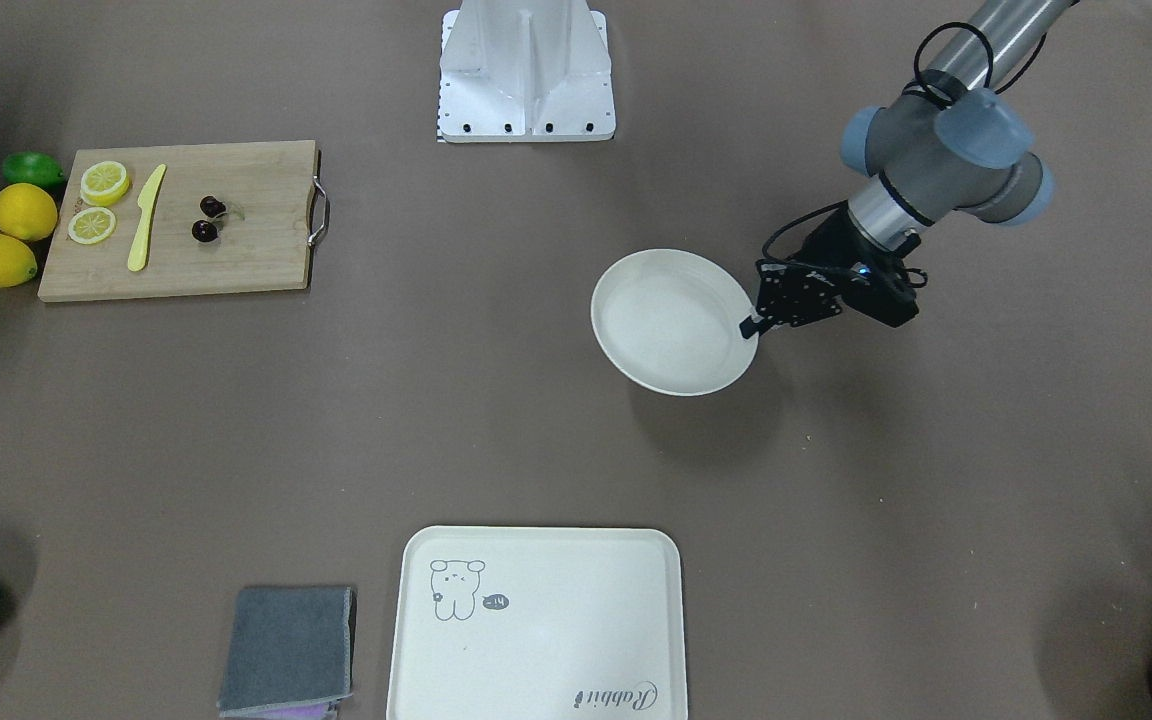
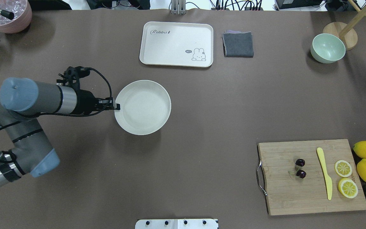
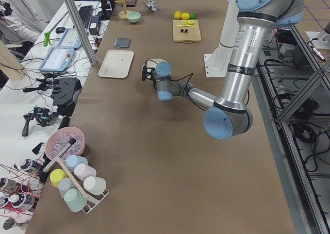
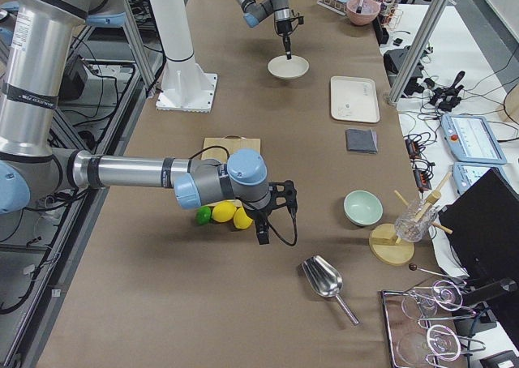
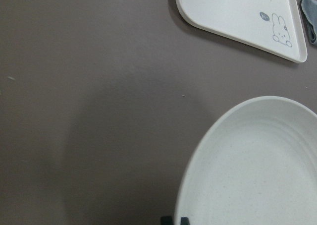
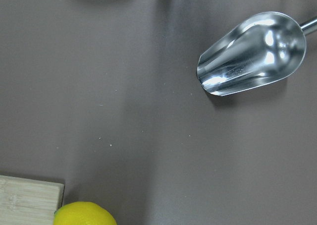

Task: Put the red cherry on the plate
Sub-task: 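Push the white plate with the left gripper toward the table center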

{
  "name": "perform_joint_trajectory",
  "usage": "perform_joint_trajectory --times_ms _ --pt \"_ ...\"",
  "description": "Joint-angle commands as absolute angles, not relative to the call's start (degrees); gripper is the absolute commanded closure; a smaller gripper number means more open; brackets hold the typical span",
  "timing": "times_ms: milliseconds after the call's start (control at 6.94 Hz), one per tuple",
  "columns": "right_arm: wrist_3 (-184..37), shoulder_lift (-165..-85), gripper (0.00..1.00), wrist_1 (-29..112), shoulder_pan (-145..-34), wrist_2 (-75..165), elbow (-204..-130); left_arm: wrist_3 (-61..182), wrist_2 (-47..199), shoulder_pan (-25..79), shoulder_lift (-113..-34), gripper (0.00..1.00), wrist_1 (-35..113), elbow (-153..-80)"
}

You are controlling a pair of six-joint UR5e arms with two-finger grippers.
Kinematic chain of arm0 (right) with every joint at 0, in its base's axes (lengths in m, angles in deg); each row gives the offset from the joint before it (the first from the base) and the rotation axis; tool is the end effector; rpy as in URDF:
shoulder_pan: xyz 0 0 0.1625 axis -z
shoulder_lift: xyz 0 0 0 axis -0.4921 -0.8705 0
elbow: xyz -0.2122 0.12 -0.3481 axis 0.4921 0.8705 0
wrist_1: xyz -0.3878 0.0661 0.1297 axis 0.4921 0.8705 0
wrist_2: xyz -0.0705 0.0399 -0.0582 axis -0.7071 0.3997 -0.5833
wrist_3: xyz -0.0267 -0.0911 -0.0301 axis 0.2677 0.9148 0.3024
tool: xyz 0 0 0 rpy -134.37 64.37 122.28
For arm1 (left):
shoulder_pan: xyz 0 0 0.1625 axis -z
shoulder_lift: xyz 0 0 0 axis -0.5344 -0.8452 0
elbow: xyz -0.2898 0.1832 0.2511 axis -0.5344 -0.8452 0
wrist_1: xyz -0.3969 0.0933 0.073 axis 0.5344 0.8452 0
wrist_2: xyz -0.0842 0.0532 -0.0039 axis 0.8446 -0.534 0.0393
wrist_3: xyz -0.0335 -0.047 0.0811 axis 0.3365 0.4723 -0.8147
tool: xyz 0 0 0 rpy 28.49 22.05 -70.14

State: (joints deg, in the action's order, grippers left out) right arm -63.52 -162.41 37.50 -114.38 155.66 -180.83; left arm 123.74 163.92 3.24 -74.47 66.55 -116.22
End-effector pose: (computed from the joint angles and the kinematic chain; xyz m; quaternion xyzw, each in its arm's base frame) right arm 0.0301 -0.3853 0.6144 0.0948 -0.3810 -0.0397 0.9188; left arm 0.4557 -0.4490 0.3449 0.1204 0.6028 -0.0594 0.7865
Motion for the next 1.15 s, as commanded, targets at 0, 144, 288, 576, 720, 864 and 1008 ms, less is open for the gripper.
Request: perform_joint_trajectory --times_ms 0,144,288,576,720,864,1008 --pt "-63.52 -162.4 0.0 37.5 -114.38 155.72 -180.74 124.45 156.86 -3.45 -83.1 1.0 55.21 -115.15" --pt "-63.52 -162.4 0.0 37.59 -114.38 155.63 -180.74 124.79 156.75 -4.61 -84.0 1.0 54.82 -115.05" --pt "-63.52 -162.4 0.0 37.59 -114.38 155.63 -180.74 125.23 155.96 -5.4 -84.01 1.0 54.73 -114.97" --pt "-62.91 -162.49 0.0 37.42 -114.38 155.63 -180.92 126.63 155.43 -5.32 -83.84 0.02 54.9 -115.4" --pt "-62.9 -162.31 0.0 37.42 -114.38 155.72 -181.27 126.56 155.86 -3.67 -83.58 0.01 54.73 -115.84" --pt "-63.51 -160.83 0.0 37.5 -114.3 155.81 -181.71 126.12 160.91 1.39 -83.31 0.01 51.33 -116.89" --pt "-64.13 -159.6 0.0 37.68 -113.77 155.81 -182.84 124.38 170.19 9.62 -81.05 0.01 43.99 -121.42"
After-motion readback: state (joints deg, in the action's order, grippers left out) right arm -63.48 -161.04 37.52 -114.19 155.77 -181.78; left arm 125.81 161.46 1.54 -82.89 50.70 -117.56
